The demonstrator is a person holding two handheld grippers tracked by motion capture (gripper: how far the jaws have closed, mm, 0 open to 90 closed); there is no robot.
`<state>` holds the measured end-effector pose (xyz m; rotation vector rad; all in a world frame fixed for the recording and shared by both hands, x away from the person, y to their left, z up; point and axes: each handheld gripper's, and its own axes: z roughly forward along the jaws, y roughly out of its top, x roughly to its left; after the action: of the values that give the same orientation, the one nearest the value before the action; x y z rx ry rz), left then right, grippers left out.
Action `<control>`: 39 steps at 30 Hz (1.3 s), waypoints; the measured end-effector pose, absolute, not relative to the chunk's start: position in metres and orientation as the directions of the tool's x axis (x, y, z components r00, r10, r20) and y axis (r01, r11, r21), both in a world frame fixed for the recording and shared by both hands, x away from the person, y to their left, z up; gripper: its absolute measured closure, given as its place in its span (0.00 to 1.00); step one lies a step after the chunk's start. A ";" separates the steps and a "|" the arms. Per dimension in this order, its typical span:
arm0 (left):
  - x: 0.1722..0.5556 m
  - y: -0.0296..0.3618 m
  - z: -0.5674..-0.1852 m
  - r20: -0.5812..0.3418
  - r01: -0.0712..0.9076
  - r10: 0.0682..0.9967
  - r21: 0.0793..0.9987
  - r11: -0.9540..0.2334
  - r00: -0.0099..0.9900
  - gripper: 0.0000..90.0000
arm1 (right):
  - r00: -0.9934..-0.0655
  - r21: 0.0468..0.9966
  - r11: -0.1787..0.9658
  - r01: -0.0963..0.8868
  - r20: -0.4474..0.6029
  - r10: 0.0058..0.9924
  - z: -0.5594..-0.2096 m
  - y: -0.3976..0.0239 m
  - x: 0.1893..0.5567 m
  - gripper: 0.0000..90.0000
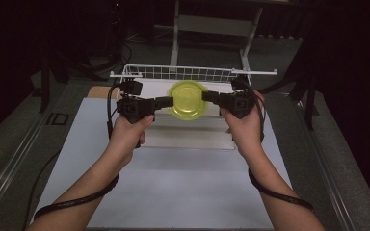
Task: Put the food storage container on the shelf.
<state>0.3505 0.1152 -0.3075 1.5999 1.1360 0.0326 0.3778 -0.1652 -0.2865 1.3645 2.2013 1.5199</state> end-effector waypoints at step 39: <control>0.413 0.106 -0.317 -0.512 0.697 0.747 0.711 0.091 0.424 0.67 | -0.394 0.641 0.001 0.767 0.471 0.789 -0.295 -0.165 0.457 0.70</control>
<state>0.4131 0.1058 -0.3165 1.6231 1.2917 0.0589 0.4573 -0.1651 -0.2948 1.7151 2.2050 1.3837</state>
